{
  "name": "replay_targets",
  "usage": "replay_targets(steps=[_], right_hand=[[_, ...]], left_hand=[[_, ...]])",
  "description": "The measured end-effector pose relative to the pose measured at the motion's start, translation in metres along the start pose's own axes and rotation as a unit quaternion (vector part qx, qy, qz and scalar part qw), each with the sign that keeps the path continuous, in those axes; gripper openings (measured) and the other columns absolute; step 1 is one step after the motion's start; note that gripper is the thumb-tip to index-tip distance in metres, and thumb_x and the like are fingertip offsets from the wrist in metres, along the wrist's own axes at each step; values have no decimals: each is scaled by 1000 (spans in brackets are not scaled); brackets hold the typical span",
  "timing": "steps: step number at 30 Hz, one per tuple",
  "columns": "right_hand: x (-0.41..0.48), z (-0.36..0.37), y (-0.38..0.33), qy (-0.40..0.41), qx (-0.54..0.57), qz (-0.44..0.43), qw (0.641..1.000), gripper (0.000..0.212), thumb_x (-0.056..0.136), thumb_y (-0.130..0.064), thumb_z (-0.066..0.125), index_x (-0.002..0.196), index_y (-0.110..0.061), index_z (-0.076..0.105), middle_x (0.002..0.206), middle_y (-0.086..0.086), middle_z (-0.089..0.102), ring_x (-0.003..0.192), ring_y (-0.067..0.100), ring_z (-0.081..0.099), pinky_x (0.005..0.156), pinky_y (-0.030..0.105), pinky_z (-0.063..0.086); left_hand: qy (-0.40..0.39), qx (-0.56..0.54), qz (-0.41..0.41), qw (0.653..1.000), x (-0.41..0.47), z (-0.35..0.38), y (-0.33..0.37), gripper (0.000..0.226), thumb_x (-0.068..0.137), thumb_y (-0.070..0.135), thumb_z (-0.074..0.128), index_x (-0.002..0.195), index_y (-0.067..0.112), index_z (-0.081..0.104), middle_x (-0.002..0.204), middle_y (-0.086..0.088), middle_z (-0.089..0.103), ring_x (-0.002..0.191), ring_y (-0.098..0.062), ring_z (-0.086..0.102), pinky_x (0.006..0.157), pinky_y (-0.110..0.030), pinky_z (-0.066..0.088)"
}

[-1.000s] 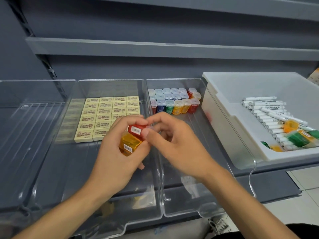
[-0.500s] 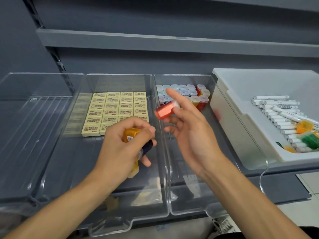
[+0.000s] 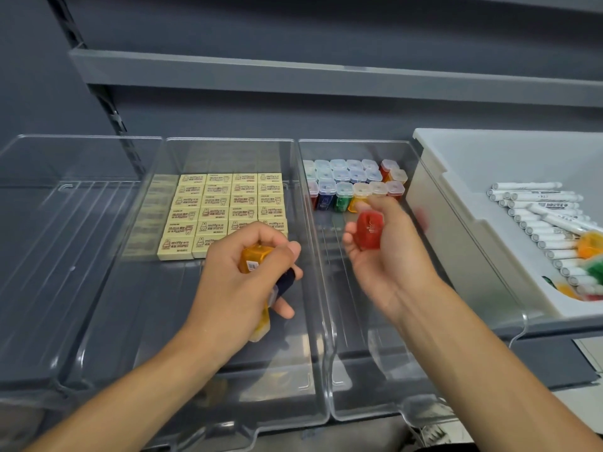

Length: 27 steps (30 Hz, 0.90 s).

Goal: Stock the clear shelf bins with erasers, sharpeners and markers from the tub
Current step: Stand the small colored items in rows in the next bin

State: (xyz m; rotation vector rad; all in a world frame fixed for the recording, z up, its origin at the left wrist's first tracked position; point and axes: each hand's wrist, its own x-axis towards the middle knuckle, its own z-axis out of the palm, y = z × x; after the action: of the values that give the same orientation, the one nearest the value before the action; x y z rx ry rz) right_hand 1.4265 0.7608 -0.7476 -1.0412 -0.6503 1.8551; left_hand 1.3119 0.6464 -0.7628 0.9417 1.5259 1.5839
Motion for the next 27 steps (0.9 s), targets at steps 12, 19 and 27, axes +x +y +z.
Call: replay_targets(steps=[12,19,27], right_hand=[[32,-8,14,2,-417,-238,877,15,86,-24,72,97,-20,63,81,-7,65,68,1,60,65,15,47],[50,-8,27,-47,-549,-362,752,10,90,-17,67,95,-18,59,76,-16,59,68,-12,57,65,13,49],[64,0,37,-49,-577,-396,713,19,86,-6,64,102,-16,60,95,1,53,78,16,57,76,40,54]], left_hand=[[9,6,1,1000,4,-3,-1,20,88,18,71,68,17,66,75,-18,67,66,-42,61,44,-29,51],[-10,-10,-10,1000,4,-4,3,39,88,17,66,50,19,58,76,-25,64,51,-15,60,41,-25,48],[-3,-19,-8,1000,9,-8,-3,37,88,18,72,53,18,58,78,-27,60,71,-18,67,45,-29,52]])
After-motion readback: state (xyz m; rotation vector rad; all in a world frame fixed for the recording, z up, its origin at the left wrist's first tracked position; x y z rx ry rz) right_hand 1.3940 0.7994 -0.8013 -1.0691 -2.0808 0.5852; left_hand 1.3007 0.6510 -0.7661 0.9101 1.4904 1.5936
